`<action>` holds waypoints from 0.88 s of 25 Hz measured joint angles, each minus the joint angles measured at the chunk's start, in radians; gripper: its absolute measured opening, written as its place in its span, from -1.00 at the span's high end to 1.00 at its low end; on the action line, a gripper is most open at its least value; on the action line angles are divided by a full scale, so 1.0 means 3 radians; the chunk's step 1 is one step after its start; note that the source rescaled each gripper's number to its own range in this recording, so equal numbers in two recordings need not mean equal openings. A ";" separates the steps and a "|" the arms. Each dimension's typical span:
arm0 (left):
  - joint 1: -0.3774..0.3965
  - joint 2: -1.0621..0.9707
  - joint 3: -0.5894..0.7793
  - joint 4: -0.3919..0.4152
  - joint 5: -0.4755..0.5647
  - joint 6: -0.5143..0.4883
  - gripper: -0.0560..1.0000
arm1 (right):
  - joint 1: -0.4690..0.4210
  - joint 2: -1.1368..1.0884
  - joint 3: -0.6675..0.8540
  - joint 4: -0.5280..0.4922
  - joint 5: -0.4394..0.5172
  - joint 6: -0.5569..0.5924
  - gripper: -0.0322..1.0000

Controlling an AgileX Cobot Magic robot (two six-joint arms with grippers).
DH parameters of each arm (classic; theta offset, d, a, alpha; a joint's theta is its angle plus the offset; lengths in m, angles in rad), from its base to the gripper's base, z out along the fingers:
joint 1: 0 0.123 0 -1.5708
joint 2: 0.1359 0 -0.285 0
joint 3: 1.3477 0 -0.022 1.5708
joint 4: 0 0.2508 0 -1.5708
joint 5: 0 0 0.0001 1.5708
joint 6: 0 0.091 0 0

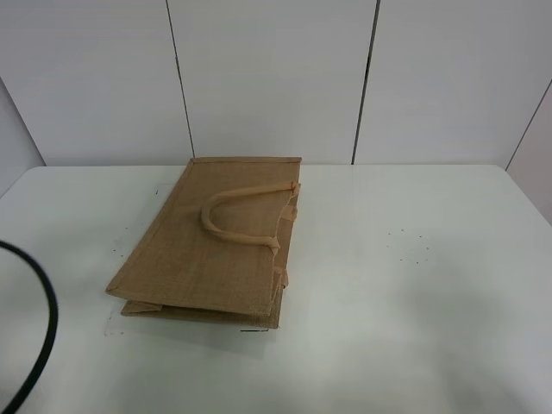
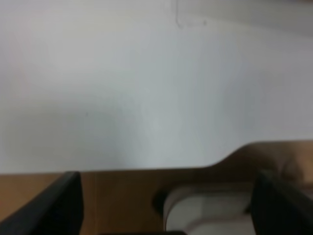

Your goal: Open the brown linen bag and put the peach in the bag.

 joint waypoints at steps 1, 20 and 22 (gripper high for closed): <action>0.0000 -0.0199 0.0033 0.0002 0.0004 0.0003 -1.00 | 0.0000 0.0000 0.0000 0.0000 0.0000 0.0000 -1.00; 0.0000 -0.1661 0.0054 -0.0028 -0.0046 0.0074 -1.00 | 0.0000 0.0000 0.0000 0.0000 0.0000 0.0000 -1.00; 0.0000 -0.1661 0.0054 -0.0028 -0.0046 0.0074 -1.00 | 0.0000 0.0000 0.0000 0.0000 0.0000 0.0000 -1.00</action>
